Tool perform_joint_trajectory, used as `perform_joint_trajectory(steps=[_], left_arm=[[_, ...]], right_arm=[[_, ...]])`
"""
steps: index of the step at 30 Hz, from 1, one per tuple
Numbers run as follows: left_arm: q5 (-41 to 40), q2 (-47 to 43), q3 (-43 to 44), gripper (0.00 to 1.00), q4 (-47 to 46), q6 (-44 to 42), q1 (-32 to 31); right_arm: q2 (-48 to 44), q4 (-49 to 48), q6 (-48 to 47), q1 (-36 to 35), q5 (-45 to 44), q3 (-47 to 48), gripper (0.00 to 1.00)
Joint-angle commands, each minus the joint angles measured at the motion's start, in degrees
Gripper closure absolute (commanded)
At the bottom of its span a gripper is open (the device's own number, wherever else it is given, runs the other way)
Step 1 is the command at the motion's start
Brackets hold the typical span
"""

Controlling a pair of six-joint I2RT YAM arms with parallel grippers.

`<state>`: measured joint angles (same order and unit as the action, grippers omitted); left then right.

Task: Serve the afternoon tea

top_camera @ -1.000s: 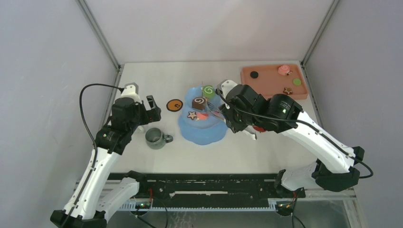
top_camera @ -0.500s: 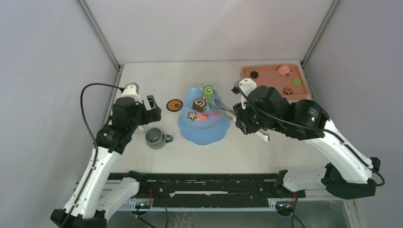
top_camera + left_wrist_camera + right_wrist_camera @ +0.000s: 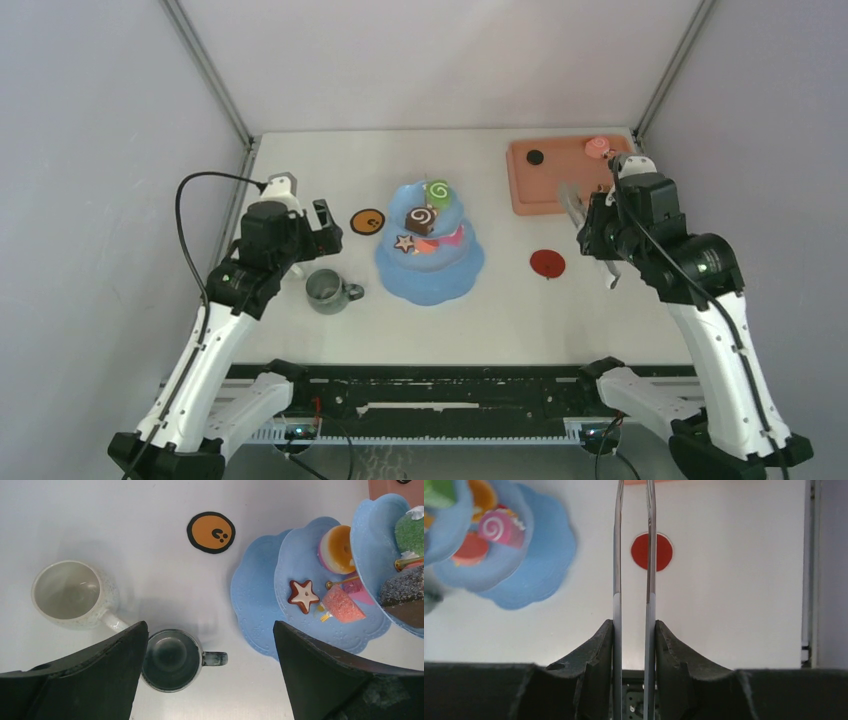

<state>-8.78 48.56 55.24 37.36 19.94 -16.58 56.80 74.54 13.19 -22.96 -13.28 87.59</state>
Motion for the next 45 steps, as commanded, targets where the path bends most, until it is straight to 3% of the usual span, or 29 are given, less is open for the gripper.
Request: perform_joint_trajectory(steps=[1,5,17,35,45], left_arm=[[1.4,0.55,0.27,0.0,-3.04,-0.24,0.46],[2.61,1.63,0.95,0.0,-3.17,-0.39,0.41],[3.04,5.95,3.46,0.0,-4.55,-1.74,0.41],[1.55,8.46,3.95,0.0,-5.58,-1.48,0.48],[0.74,10.2,4.25,0.0,-5.79,-1.55,0.52]], right_arm=[[1.75,-15.54,2.29,10.93,5.52,-7.58,0.62],[5.91,-22.56,3.26,20.14,6.78,-11.55,0.62],[19.89,-29.43,2.21,30.87,4.65,-10.52,0.57],[41.63,-33.75,1.22,33.46,0.7,4.18,0.5],[46.76,-34.41,0.63,33.64,-1.1,4.67,0.48]])
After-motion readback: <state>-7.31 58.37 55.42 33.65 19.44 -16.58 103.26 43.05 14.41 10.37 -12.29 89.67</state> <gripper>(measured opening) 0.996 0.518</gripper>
